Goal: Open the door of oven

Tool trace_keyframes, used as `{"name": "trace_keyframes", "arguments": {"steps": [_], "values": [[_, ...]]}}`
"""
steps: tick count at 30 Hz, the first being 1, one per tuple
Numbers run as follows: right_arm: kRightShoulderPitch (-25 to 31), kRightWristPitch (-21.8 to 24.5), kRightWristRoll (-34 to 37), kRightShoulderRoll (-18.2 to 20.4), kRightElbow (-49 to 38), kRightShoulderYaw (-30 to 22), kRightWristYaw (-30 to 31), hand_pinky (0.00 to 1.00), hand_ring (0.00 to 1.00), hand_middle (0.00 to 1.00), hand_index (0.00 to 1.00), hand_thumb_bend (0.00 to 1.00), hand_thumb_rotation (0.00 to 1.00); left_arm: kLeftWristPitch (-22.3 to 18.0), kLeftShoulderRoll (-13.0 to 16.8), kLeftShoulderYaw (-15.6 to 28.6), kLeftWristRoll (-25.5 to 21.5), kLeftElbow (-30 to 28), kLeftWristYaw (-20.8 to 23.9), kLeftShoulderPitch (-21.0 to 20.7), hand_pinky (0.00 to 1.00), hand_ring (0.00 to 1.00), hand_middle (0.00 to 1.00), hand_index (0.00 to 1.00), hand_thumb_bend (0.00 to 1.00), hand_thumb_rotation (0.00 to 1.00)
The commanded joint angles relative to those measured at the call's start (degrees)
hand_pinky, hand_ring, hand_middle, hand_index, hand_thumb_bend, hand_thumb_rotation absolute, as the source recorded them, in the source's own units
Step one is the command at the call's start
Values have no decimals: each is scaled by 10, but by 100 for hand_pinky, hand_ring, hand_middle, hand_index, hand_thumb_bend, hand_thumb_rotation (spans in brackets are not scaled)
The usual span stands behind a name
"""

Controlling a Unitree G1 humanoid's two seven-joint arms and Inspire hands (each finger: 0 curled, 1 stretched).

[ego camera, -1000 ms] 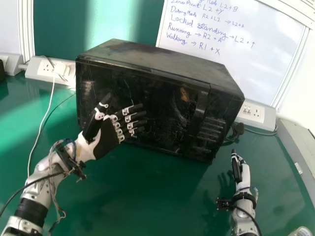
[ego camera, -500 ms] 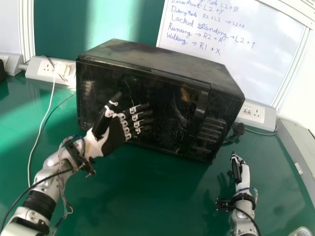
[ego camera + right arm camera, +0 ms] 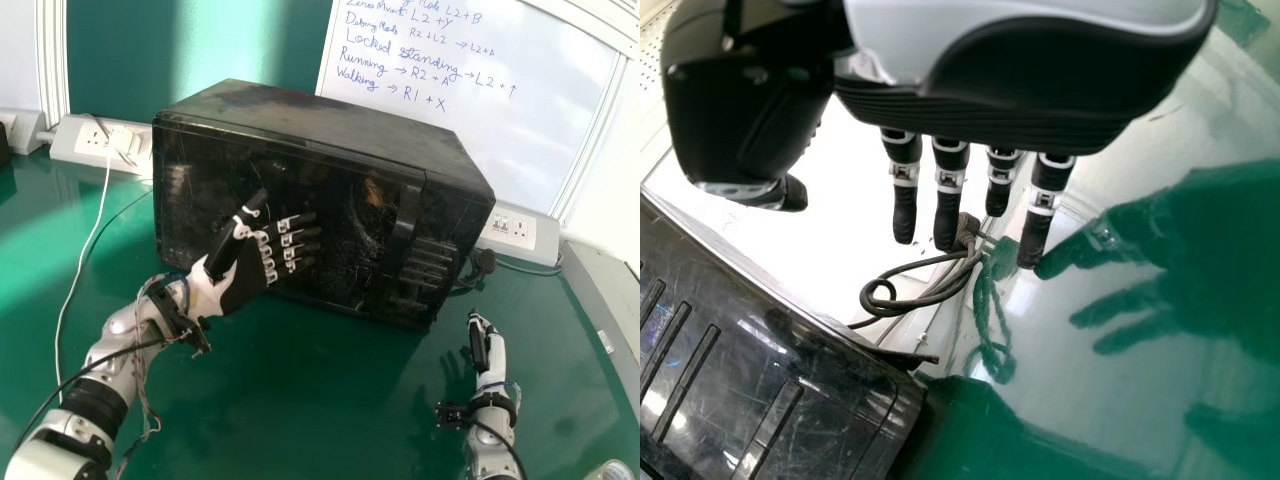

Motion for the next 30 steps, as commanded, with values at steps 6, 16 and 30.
{"name": "trace_keyframes", "arguments": {"steps": [6, 16, 30], "values": [[19, 36, -2, 10, 18, 2, 5, 82, 87, 89, 86, 60, 82, -21, -15, -12, 24, 23, 1, -24, 90, 100, 100, 100, 100, 73], [10, 44, -8, 10, 17, 10, 1, 78, 86, 89, 89, 61, 92, -29, -13, -15, 44, 55, -4, -53, 90, 100, 100, 100, 100, 76], [7, 46, -8, 11, 16, 10, -15, 83, 85, 82, 65, 68, 92, -39, -22, -15, 65, 124, 0, -104, 89, 100, 100, 100, 100, 87]]}}
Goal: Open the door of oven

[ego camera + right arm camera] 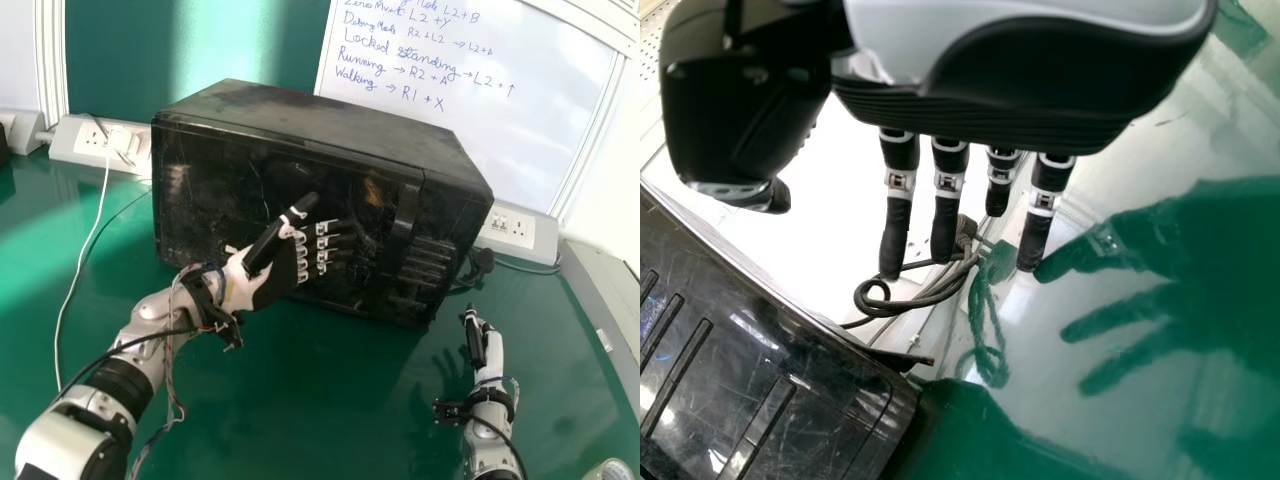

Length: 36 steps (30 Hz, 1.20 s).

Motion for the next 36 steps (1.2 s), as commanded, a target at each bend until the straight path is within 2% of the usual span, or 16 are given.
{"name": "trace_keyframes", "arguments": {"steps": [1, 6, 8, 10, 13, 20, 28, 36], "values": [[20, 21, -3, 8, 16, 0, 0, 83, 85, 82, 65, 68, 92, -4, -5, -1, 5, 10, 1, -15, 89, 100, 100, 100, 100, 87], [18, 23, -5, 9, 16, 2, -2, 79, 83, 79, 60, 68, 92, -9, -7, -2, 11, 21, 4, -25, 95, 100, 100, 100, 100, 88], [17, 25, -5, 10, 16, 3, -1, 78, 82, 79, 65, 67, 92, -7, -8, 0, 11, 25, 8, -29, 95, 100, 100, 100, 100, 88], [15, 29, -4, 10, 16, 3, 2, 78, 81, 80, 76, 66, 93, -4, -9, 1, 11, 29, 10, -33, 94, 100, 100, 100, 100, 87], [13, 33, -3, 11, 16, 2, 5, 78, 82, 82, 81, 65, 94, -1, -11, 1, 12, 33, 17, -38, 95, 100, 100, 100, 100, 87], [11, 34, -5, 11, 15, 4, 3, 77, 82, 84, 81, 68, 95, -3, -13, 1, 17, 43, 34, -50, 95, 100, 100, 100, 100, 87], [8, 32, 0, 12, 15, -1, 8, 80, 85, 87, 83, 68, 94, -6, -19, -4, 30, 55, 52, -65, 93, 100, 100, 100, 100, 87], [5, 32, 2, 12, 15, -5, 11, 74, 82, 86, 84, 66, 95, -13, -27, -10, 53, 73, 78, -79, 91, 100, 100, 100, 100, 85]]}}
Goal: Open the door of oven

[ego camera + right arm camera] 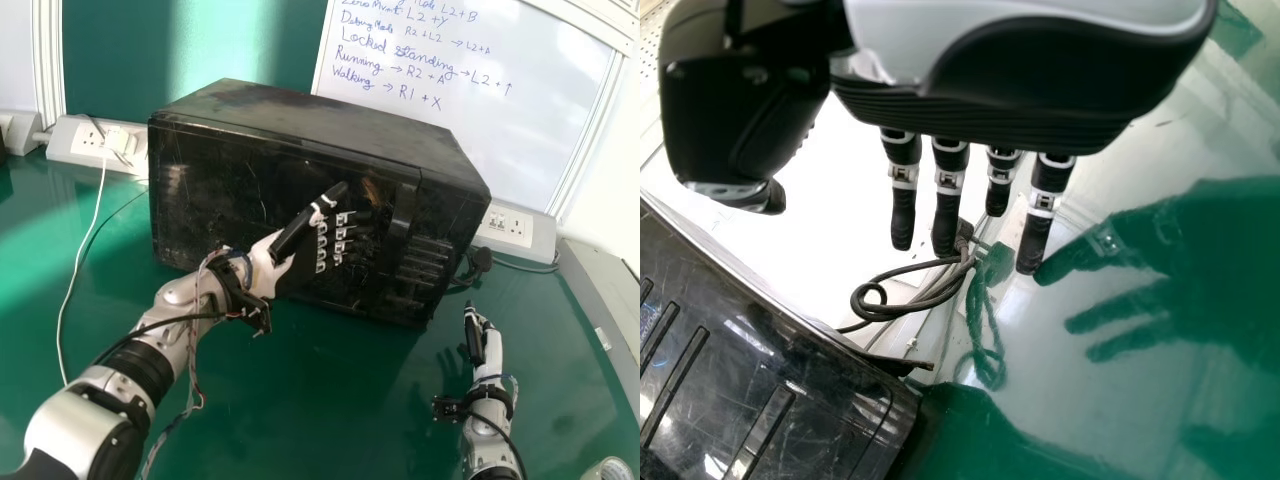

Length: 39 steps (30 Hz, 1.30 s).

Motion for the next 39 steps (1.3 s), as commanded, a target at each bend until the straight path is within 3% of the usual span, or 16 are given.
{"name": "trace_keyframes", "arguments": {"steps": [1, 26, 39], "values": [[13, 22, 1, 9, 15, -1, 9, 75, 82, 86, 84, 65, 95, -5, -7, -4, 9, 8, 9, -13, 90, 100, 100, 100, 100, 85], [7, 16, 20, 11, 15, -28, 31, 82, 90, 94, 94, 56, 88, 19, -30, 17, 10, 39, 26, -41, 91, 100, 100, 100, 100, 84], [5, 12, 21, 13, 16, -37, 31, 79, 88, 92, 91, 60, 88, 6, -45, -8, 64, 48, 74, -50, 88, 100, 100, 100, 100, 86]]}}
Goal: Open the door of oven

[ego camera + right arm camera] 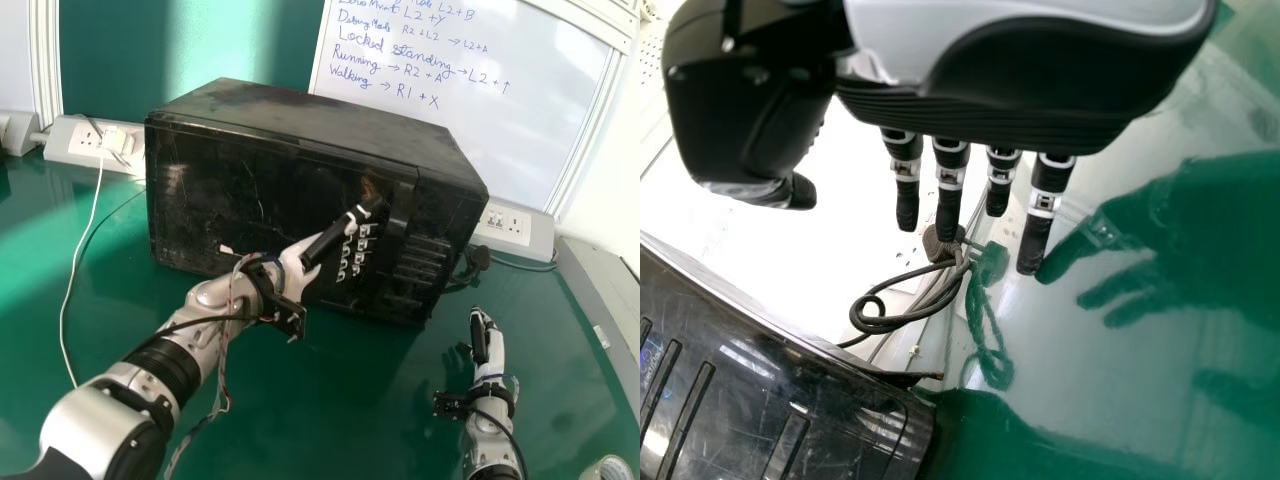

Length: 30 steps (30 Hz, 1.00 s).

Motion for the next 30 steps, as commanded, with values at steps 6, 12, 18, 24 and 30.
{"name": "trace_keyframes", "arguments": {"steps": [6, 12, 18, 24, 30], "values": [[11, 12, 1, 9, 14, 0, 8, 80, 89, 93, 93, 61, 90, 2, -7, -11, 26, 9, 22, -12, 88, 100, 100, 100, 100, 90], [9, 16, -1, 9, 14, 1, 5, 80, 89, 93, 93, 62, 92, 3, -9, -12, 36, 12, 23, -15, 88, 100, 100, 100, 100, 92], [8, 21, -3, 9, 14, 2, 1, 78, 87, 92, 92, 61, 90, 6, -14, -9, 38, 14, 22, -20, 90, 100, 100, 100, 100, 90], [7, 20, -2, 9, 14, 3, 3, 79, 88, 93, 93, 61, 91, 11, -23, -5, 35, 16, 28, -23, 90, 100, 100, 100, 100, 88], [6, 20, 2, 10, 14, -2, 7, 83, 92, 95, 95, 64, 91, 11, -31, -6, 37, 17, 45, -27, 85, 97, 100, 98, 100, 89]]}}
